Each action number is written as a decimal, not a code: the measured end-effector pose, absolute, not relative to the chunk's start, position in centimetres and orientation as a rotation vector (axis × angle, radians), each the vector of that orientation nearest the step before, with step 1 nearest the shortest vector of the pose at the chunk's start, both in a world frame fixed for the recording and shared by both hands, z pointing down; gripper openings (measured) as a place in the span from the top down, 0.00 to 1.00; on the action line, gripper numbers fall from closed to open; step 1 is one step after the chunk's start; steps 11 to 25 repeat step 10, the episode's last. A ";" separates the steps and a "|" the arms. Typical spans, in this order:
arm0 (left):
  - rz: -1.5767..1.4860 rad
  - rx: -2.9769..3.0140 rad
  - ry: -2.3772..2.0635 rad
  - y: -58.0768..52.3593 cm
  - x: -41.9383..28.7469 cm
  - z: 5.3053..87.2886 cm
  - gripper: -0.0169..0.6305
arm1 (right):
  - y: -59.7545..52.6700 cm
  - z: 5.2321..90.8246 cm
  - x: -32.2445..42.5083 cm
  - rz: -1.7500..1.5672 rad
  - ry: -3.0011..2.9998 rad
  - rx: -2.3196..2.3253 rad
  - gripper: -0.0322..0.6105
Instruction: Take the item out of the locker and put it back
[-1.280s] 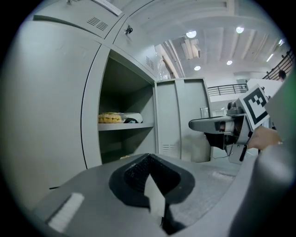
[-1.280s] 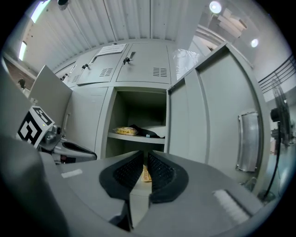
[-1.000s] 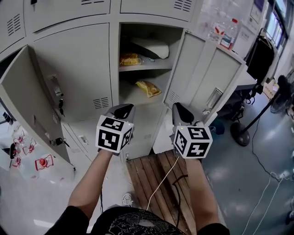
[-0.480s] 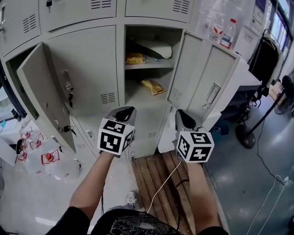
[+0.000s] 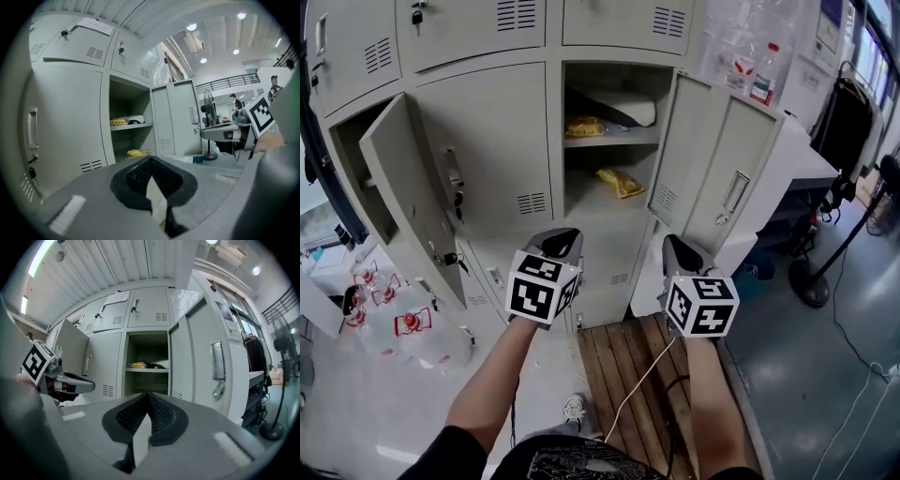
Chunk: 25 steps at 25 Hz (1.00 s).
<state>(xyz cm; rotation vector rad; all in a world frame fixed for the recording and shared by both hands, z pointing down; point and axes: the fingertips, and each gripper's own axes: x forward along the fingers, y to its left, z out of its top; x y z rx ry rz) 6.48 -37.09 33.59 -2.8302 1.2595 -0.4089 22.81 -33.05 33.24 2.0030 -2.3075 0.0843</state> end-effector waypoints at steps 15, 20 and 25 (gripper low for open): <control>-0.422 -2.823 1.260 -36.3 6.5 33.6 0.97 | -32.4 33.3 22.5 0.094 -2.328 1.990 0.91; -0.422 -2.823 1.260 -36.3 6.5 33.6 0.97 | -32.4 33.3 22.5 0.094 -2.328 1.990 0.91; -0.422 -2.823 1.260 -36.3 6.5 33.6 0.97 | -32.4 33.3 22.5 0.094 -2.328 1.990 0.91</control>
